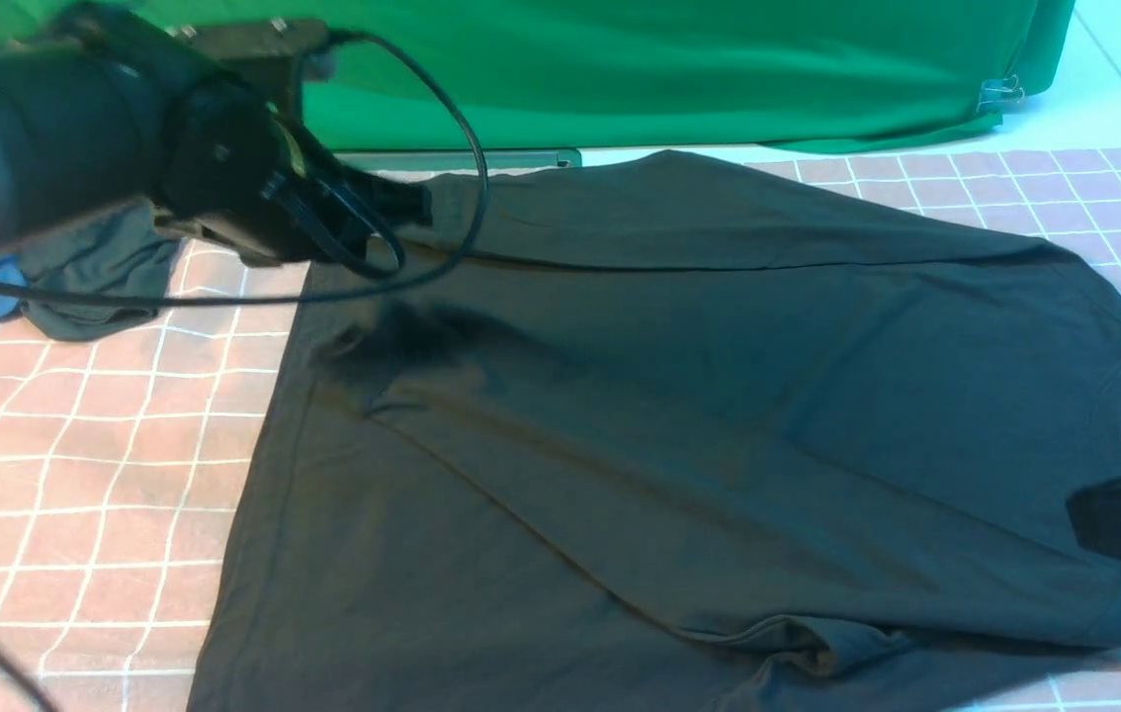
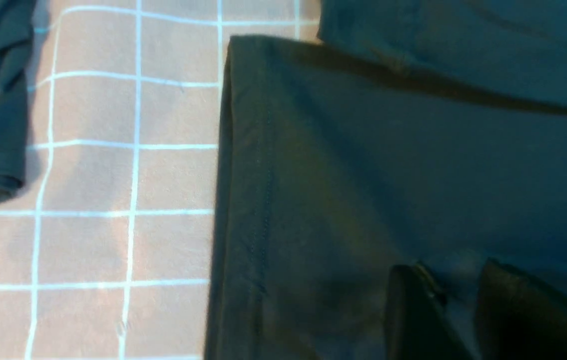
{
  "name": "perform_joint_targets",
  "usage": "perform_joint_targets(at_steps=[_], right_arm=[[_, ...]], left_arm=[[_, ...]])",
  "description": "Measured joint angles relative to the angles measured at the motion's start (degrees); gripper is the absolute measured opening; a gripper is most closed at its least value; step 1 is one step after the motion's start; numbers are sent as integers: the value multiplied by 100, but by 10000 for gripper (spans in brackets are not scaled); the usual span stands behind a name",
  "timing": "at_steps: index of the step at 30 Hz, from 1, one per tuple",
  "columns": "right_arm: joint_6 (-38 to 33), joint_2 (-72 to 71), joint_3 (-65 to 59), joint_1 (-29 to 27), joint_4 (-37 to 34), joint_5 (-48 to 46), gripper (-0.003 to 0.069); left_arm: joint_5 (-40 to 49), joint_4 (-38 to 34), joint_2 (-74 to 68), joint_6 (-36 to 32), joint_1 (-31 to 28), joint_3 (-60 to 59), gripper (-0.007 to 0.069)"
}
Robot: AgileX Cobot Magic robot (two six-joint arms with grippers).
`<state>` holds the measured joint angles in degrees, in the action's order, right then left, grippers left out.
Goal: Fold a long-sleeved shirt over a pink coffee tablecloth.
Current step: 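Fold the left side of the black T-shirt inward over its body, then grab the top left corner of the dark shirt with the left gripper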
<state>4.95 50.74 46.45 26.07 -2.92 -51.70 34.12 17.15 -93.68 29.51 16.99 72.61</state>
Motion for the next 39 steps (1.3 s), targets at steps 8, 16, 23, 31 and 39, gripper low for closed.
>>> perform_joint_targets(at_steps=[8, 16, 23, 31, 39], right_arm=[[348, 441, 733, -41, 1128, -342, 35], [251, 657, 797, -1049, 1243, -501, 36], [-379, 735, 797, -1871, 564, -583, 36], [-661, 735, 797, -1890, 292, -571, 36], [-672, 735, 797, -1895, 292, -513, 36]], left_arm=[[953, -2071, 1123, -1107, 415, -185, 251], [245, -3535, 871, -1295, 2857, -1309, 60], [-723, -3569, -469, -912, 3895, -1023, 142], [-863, -3555, -1326, -911, 3902, -579, 429], [-1535, -3282, -1522, -911, 3902, -557, 496]])
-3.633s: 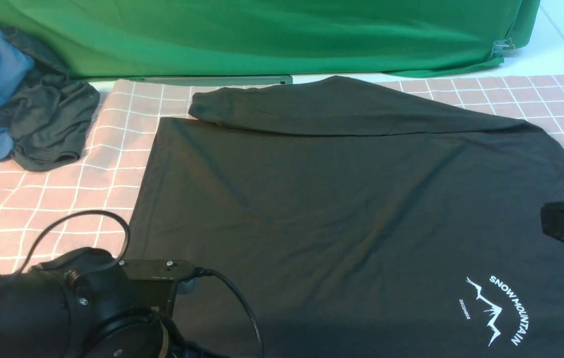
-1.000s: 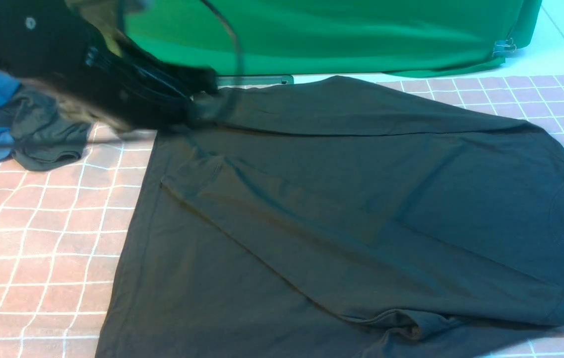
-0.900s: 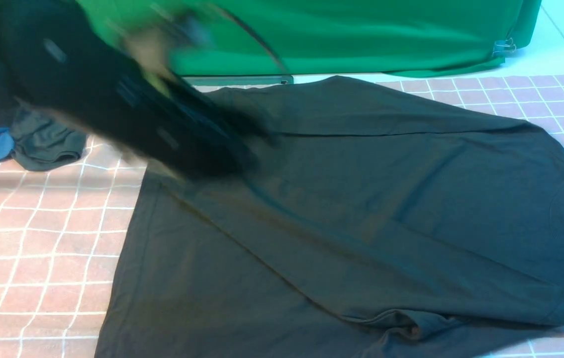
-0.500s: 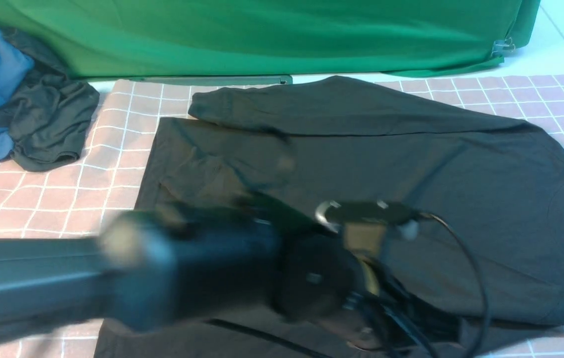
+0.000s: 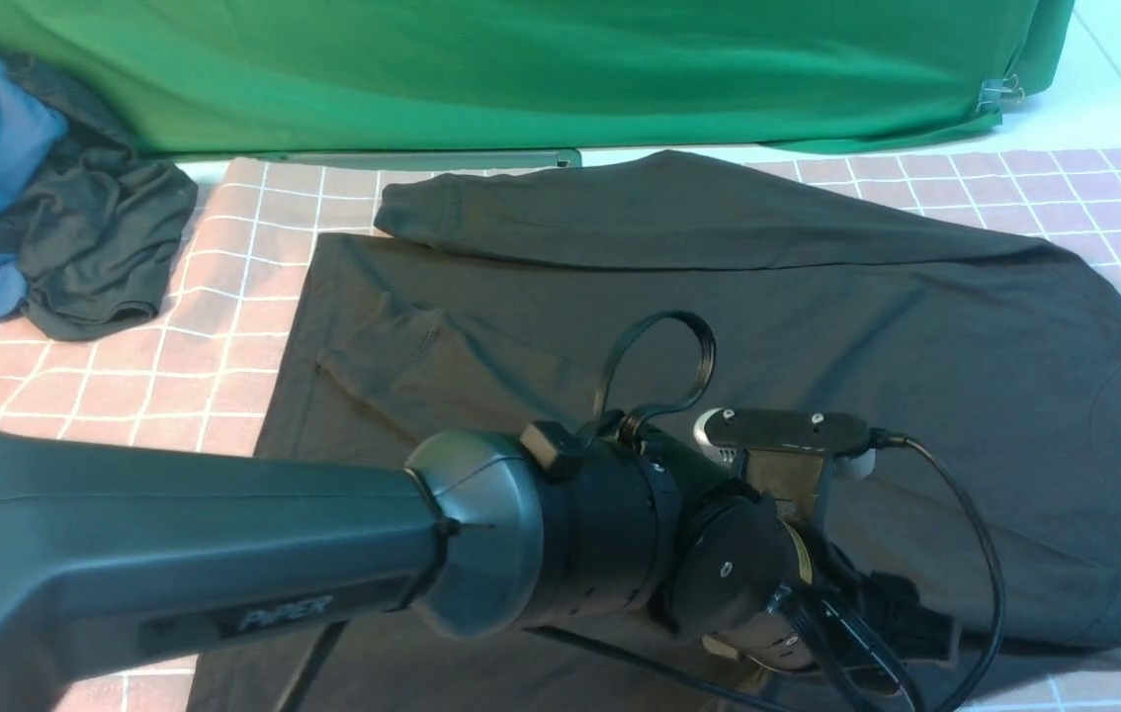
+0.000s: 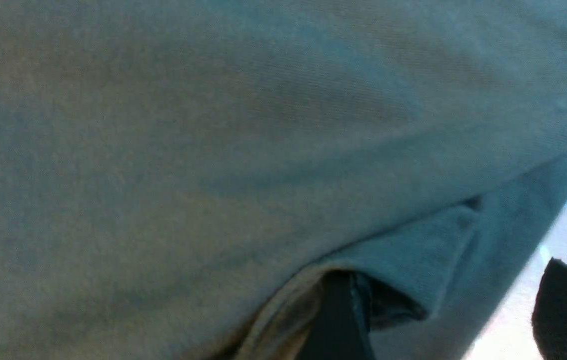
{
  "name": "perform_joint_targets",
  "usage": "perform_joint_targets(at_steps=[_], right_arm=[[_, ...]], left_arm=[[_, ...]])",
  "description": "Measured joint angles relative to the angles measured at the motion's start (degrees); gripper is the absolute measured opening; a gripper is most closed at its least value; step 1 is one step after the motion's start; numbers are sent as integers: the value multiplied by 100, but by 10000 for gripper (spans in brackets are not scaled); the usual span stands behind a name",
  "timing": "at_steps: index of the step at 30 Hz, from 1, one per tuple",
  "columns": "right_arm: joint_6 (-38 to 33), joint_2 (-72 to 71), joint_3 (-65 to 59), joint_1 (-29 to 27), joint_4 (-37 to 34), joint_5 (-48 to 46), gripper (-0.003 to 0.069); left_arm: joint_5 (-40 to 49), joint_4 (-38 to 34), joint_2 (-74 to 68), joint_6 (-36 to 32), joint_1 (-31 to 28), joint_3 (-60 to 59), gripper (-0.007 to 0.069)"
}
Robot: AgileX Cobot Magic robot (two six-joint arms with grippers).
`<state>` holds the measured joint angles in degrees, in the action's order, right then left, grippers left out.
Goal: Fold a long-sleeved shirt over a pink coffee tablecloth.
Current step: 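Grab the top left corner of the dark shirt with the left gripper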
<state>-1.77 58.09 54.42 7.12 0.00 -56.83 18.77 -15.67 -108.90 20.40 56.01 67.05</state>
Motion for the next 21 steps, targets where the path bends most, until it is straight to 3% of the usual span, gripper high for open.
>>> perform_joint_targets(at_steps=[5, 7, 9, 11, 21], right_arm=[[-21, 0, 0, 0, 0, 14, 36], [-61, 0, 0, 0, 0, 21, 36], [-143, 0, 0, 0, 0, 41, 36], [-147, 11, 0, 0, 0, 41, 36], [-147, 383, 0, 0, 0, 0, 36]], left_arm=[[-12, 19, -139, 0, 0, 0, 394], [-7, 19, -139, 0, 0, 0, 286], [-13, 25, -94, -91, 0, 0, 115], [-33, 25, -31, -201, 0, 0, 41], [592, -487, 311, -362, 0, 6, 30]])
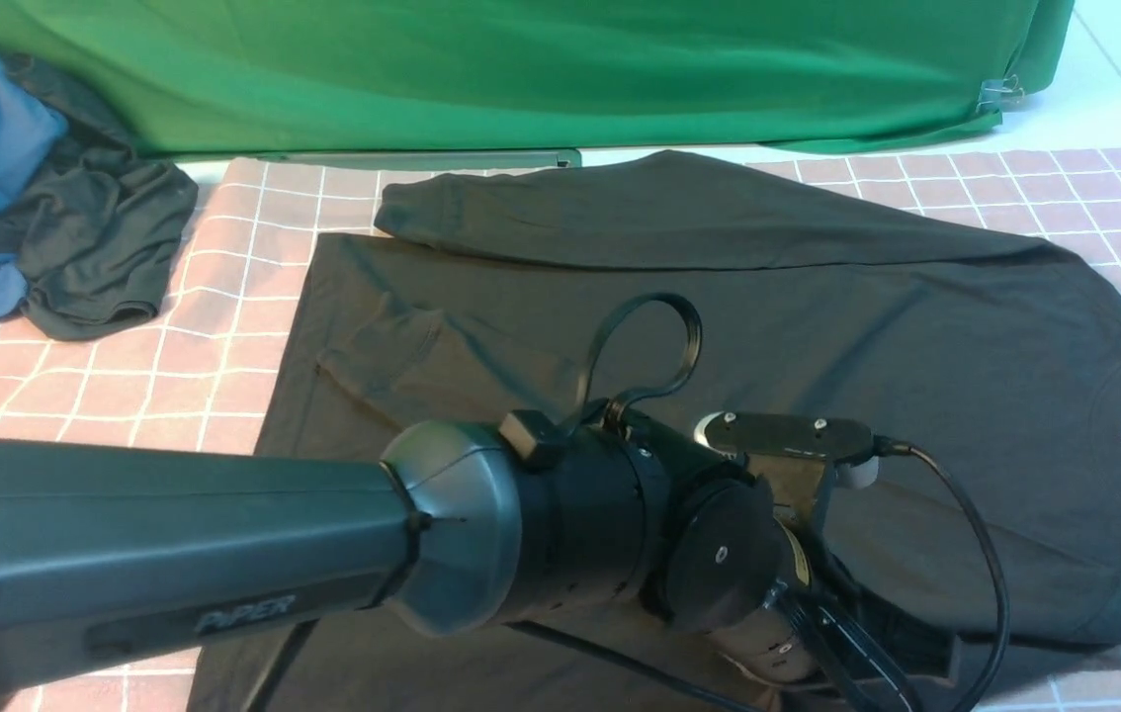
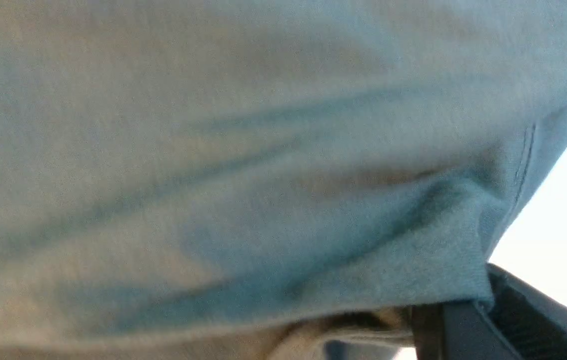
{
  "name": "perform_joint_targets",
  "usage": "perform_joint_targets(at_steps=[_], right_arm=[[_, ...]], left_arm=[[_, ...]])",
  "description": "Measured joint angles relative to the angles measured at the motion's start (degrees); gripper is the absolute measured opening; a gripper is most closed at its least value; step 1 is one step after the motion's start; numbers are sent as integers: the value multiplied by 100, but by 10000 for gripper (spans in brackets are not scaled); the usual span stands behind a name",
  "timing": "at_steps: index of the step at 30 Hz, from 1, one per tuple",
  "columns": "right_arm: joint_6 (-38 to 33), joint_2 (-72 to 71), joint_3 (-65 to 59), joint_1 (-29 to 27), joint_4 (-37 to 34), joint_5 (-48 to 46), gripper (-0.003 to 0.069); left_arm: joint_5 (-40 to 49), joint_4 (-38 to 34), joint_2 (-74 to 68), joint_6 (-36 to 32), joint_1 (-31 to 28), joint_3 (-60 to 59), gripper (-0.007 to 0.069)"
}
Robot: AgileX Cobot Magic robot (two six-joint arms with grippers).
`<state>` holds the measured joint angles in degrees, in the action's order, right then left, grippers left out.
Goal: Fold a long-sleeved shirt over a pink coffee tablecloth.
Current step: 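Grab the top left corner of the dark shirt with the left gripper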
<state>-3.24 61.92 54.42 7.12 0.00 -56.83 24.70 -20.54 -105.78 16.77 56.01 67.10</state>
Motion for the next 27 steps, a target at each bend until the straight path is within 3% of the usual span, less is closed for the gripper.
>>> perform_joint_targets(at_steps=[9, 13, 19, 22, 27], right_arm=[[-1, 585, 0, 0, 0, -166, 36], [-1, 805, 0, -14, 0, -193, 36], [-1, 1274, 0, -524, -42, -193, 52], [-57, 1559, 0, -897, -142, -305, 119], [-360, 2150, 0, -1254, -313, -395, 371]], left_arm=[[445, -1322, 174, -757, 0, 0, 30], [602, -1546, 174, -845, 0, 0, 30], [664, -1625, 174, -864, 227, 0, 30], [650, -1631, 174, -864, 358, 0, 30], [679, -1649, 174, -864, 453, 0, 30]])
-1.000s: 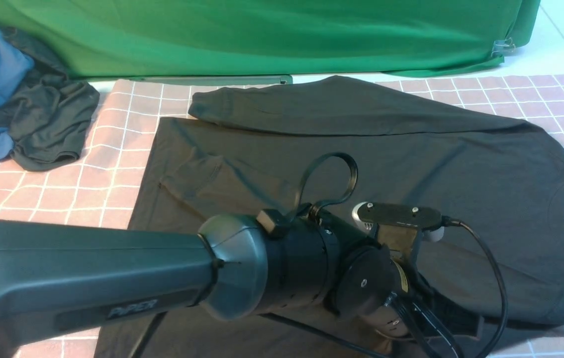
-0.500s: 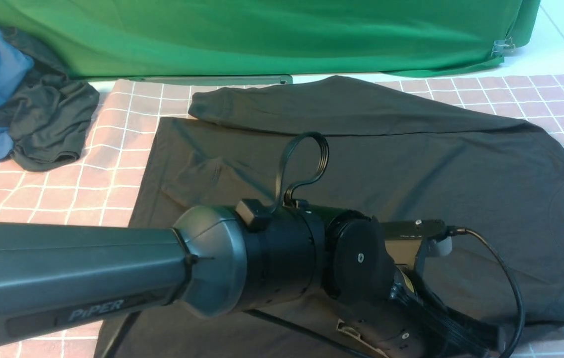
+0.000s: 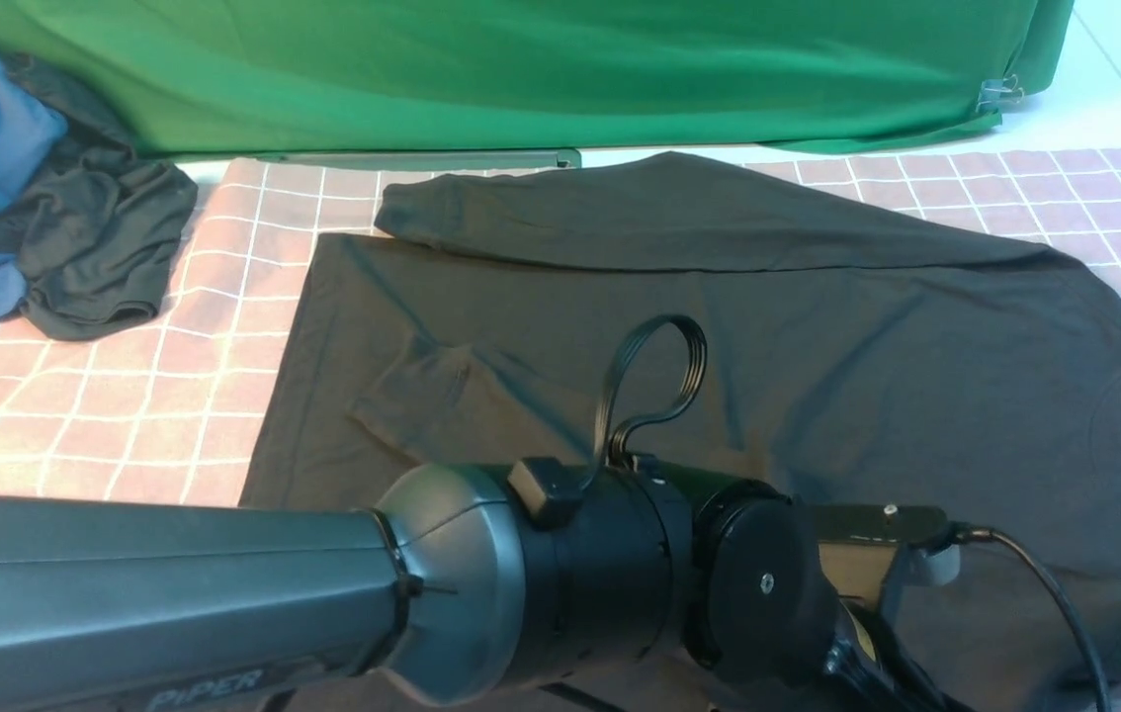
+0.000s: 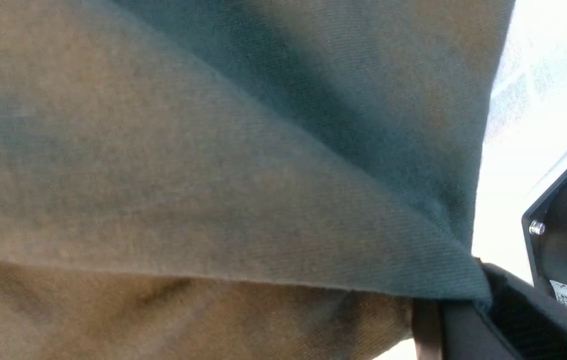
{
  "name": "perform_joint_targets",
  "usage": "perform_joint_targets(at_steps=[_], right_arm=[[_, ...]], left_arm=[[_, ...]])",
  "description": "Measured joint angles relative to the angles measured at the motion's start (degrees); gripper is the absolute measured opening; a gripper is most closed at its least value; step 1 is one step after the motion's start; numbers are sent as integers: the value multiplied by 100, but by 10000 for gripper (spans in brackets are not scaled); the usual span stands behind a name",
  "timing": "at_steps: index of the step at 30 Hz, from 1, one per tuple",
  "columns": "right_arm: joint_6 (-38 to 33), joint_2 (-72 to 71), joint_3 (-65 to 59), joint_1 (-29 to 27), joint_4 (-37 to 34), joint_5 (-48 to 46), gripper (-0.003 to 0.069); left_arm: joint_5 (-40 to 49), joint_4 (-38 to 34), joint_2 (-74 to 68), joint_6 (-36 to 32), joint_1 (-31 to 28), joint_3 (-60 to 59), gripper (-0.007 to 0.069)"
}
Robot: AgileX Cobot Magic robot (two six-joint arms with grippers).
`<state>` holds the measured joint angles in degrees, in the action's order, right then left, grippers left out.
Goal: Fold a long-sleeved shirt over a pink coffee tablecloth.
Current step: 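Grab the top left corner of the dark shirt with the left gripper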
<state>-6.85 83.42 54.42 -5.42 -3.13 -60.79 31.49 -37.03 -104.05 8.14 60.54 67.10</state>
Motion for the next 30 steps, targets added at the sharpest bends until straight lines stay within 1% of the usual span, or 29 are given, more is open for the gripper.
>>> perform_joint_targets(at_steps=[2, 5, 9, 14, 15, 16, 18, 20, 21, 23, 25, 30], right_arm=[[-31, 181, 0, -6, -6, 0, 428], [-58, 495, 0, -6, -30, 6, 472], [-70, 915, 6, -6, -34, 100, 486], [-70, 1319, 6, -6, -87, 178, 482], [-78, 1402, 6, -6, -102, 183, 470], [-113, 1492, 6, -6, -125, 177, 432], [-231, 1611, 6, -6, -153, 177, 330], [-314, 1661, 6, -6, -167, 177, 165], [-359, 1662, 7, -6, -173, 177, 106], [-413, 1662, 25, -6, -162, 151, 50], [-425, 1662, 93, -6, -148, 54, 39], [-402, 1466, 191, -6, -59, -150, 38]], left_arm=[[5, 0, 0, 0, 0, 0, 30], [5, 18, 0, 0, 0, 0, 30], [5, 72, 0, 0, 0, 0, 30], [-6, 162, 0, -13, 0, 0, 30], [-13, 173, 0, -13, 0, 0, 30], [-27, 186, 0, -13, 0, 0, 30], [-66, 214, 0, -13, 0, 0, 30], [-77, 247, 0, -13, 0, 0, 30], [-91, 262, 0, -13, 0, 0, 30], [-98, 280, 0, -13, 0, 0, 30], [-98, 294, 0, -13, 0, 0, 30], [-98, 299, 0, 17, 0, -6, 30]])
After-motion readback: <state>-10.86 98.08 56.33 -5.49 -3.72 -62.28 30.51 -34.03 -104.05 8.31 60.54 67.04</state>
